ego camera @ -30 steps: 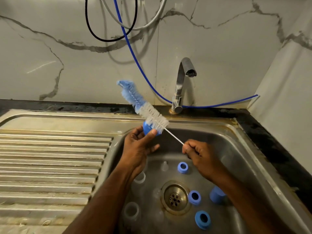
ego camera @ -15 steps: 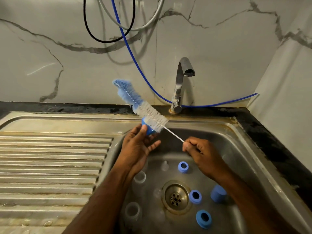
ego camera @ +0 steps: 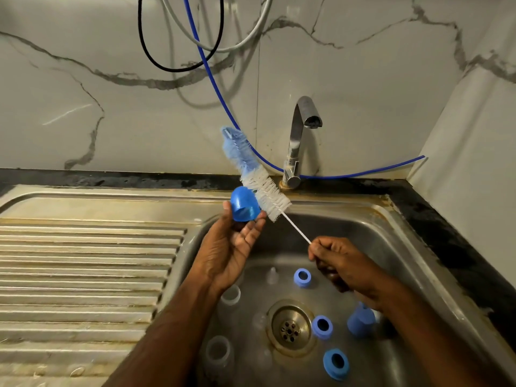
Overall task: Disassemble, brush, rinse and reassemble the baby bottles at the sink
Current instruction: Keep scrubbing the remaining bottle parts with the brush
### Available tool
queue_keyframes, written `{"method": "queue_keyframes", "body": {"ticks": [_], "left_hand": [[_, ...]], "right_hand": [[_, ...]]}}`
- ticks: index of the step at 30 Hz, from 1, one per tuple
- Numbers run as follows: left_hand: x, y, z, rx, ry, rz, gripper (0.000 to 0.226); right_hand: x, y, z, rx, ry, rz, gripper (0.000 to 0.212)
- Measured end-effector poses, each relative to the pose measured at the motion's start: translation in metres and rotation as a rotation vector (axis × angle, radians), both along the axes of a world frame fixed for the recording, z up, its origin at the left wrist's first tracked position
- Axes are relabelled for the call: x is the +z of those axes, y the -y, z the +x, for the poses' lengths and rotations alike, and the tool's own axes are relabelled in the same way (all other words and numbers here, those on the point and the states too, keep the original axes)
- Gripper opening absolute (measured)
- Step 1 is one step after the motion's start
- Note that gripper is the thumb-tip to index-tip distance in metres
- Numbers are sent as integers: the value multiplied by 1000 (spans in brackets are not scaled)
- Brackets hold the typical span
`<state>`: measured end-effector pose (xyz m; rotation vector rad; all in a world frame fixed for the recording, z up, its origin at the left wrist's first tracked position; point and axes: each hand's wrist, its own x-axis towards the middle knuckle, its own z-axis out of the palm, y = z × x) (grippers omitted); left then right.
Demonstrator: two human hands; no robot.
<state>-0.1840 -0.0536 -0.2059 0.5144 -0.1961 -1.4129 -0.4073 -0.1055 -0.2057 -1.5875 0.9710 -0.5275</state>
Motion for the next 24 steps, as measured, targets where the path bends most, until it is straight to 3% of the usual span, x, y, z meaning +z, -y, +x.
{"method": "queue_keyframes", "body": {"ticks": [4,8,12,14,19,24], "left_hand": [[-3,-4,-4,-39,238,-78,40],[-8,-2,24,158,939,-119,54],[-19,1,24,264,1391,-43,53],[-22,2,15,290,1458,-53,55],[-14,-1,27,400,1385,-48,51],[-19,1,11,343,1484,-90,54]], "right_hand": [[-6,-5,17,-14,96,37,29],[-6,12,-2,-30,-41,-257,33],[-14,15,0,-27,-114,-428,32],[-17,11,10,-45,-140,-504,31],[-14,23,-10,-55,-150,-486,26],[-16,12,10,-42,-97,-532,31]]}}
